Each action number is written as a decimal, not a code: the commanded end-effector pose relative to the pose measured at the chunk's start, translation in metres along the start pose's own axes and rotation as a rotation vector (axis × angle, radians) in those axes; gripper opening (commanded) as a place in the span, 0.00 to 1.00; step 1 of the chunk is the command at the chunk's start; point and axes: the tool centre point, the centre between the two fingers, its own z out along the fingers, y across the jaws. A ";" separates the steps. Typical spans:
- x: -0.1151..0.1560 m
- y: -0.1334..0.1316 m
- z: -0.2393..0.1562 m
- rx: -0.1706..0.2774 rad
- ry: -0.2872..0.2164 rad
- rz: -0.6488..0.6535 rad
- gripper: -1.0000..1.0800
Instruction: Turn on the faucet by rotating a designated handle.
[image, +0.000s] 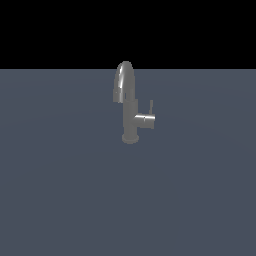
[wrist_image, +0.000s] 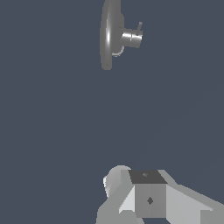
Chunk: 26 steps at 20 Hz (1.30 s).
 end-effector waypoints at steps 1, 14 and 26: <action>0.006 -0.001 0.001 0.015 -0.013 0.015 0.00; 0.069 -0.004 0.009 0.175 -0.143 0.178 0.00; 0.144 0.004 0.030 0.373 -0.300 0.374 0.00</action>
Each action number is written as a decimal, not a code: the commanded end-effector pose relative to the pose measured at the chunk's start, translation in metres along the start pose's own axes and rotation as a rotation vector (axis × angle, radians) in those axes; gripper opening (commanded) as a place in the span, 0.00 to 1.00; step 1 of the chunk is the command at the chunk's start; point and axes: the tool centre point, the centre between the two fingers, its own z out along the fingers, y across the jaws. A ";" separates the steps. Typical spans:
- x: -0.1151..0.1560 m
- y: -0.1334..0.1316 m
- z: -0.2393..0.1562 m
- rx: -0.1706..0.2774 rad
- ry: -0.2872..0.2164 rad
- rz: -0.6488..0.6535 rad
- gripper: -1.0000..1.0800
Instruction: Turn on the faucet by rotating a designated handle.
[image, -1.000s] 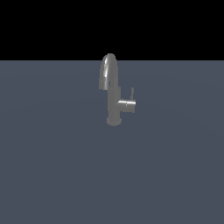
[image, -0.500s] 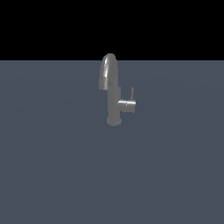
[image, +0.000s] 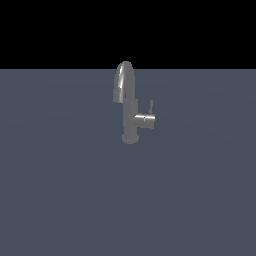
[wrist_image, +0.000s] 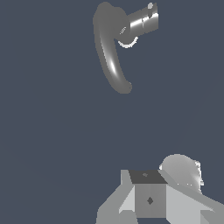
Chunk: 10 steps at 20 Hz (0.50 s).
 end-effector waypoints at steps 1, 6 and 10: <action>0.017 -0.002 0.001 0.043 -0.034 0.043 0.00; 0.051 -0.004 0.005 0.131 -0.104 0.129 0.00; 0.079 -0.003 0.009 0.205 -0.162 0.199 0.00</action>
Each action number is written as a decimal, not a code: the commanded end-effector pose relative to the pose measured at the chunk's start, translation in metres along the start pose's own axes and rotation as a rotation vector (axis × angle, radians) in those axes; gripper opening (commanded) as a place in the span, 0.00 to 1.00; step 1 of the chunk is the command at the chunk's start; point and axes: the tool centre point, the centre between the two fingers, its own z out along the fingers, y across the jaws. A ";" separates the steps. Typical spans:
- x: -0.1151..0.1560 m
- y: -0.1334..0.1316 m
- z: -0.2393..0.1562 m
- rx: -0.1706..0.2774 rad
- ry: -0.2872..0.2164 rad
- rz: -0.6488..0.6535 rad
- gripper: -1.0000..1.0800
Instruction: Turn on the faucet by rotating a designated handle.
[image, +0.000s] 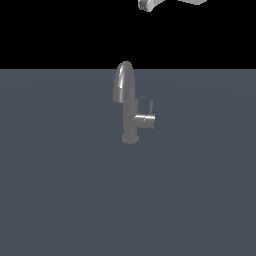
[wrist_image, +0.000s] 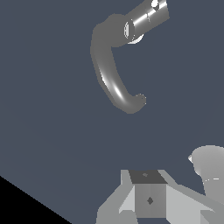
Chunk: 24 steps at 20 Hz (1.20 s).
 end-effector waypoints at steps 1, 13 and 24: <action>0.018 -0.002 0.001 0.047 -0.037 0.045 0.00; 0.110 -0.001 0.016 0.293 -0.233 0.281 0.00; 0.198 0.017 0.054 0.550 -0.438 0.532 0.00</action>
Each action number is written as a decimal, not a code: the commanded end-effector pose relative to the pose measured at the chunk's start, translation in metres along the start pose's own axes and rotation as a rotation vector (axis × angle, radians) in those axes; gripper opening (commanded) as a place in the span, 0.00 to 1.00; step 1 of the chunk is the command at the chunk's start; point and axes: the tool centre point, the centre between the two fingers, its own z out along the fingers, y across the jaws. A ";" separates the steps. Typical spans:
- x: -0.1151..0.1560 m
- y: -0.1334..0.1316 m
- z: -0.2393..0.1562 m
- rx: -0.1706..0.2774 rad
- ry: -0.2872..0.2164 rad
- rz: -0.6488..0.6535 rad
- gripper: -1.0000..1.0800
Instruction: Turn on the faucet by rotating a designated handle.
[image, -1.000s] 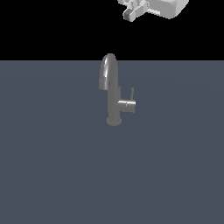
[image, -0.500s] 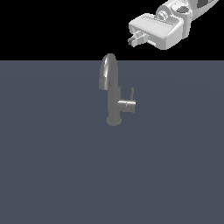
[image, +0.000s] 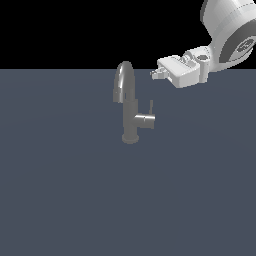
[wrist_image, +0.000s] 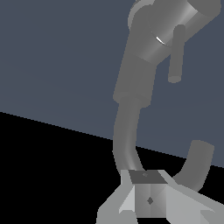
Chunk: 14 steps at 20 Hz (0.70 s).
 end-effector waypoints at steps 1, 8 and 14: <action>0.023 -0.003 0.001 0.062 -0.049 0.060 0.00; 0.074 -0.003 0.010 0.199 -0.157 0.194 0.00; 0.099 -0.001 0.017 0.268 -0.210 0.261 0.00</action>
